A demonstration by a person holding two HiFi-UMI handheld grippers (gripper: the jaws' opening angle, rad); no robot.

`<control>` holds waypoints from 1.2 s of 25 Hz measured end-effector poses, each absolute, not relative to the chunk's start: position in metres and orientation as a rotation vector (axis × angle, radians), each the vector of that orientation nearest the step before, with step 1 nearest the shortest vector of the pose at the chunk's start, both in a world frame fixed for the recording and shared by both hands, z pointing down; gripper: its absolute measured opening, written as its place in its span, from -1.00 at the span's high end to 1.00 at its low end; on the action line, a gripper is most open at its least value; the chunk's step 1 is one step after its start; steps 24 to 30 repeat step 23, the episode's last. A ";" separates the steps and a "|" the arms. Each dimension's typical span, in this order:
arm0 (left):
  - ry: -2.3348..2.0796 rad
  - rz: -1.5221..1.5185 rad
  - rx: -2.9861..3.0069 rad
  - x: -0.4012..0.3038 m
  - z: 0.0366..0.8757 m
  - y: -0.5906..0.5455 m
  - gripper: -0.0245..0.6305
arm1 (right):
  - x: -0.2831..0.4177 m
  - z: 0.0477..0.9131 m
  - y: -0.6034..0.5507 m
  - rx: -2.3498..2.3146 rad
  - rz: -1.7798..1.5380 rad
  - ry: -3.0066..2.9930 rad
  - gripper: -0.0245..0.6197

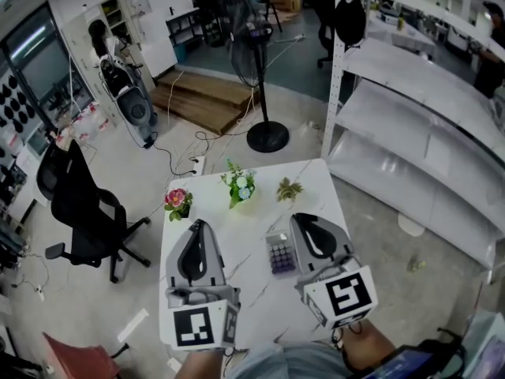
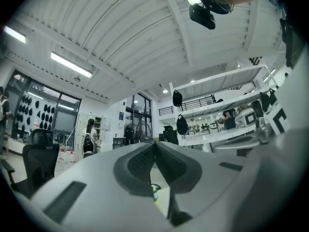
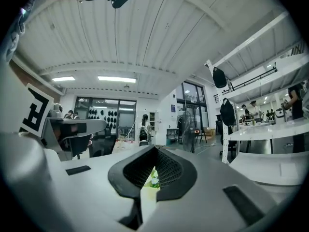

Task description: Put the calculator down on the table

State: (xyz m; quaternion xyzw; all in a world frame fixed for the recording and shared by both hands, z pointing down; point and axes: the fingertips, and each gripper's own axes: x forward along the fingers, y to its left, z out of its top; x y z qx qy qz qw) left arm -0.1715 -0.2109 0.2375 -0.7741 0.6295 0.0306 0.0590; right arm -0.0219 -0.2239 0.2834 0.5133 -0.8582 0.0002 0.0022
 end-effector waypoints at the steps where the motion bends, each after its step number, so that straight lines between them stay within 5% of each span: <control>1: 1.916 0.090 -2.350 -0.171 0.238 -0.211 0.90 | -0.022 0.282 -0.223 1.612 -0.003 -2.697 0.89; 30: 1.854 0.154 -2.387 -0.157 0.236 -0.217 0.90 | -0.020 0.282 -0.225 1.626 -0.010 -2.699 0.89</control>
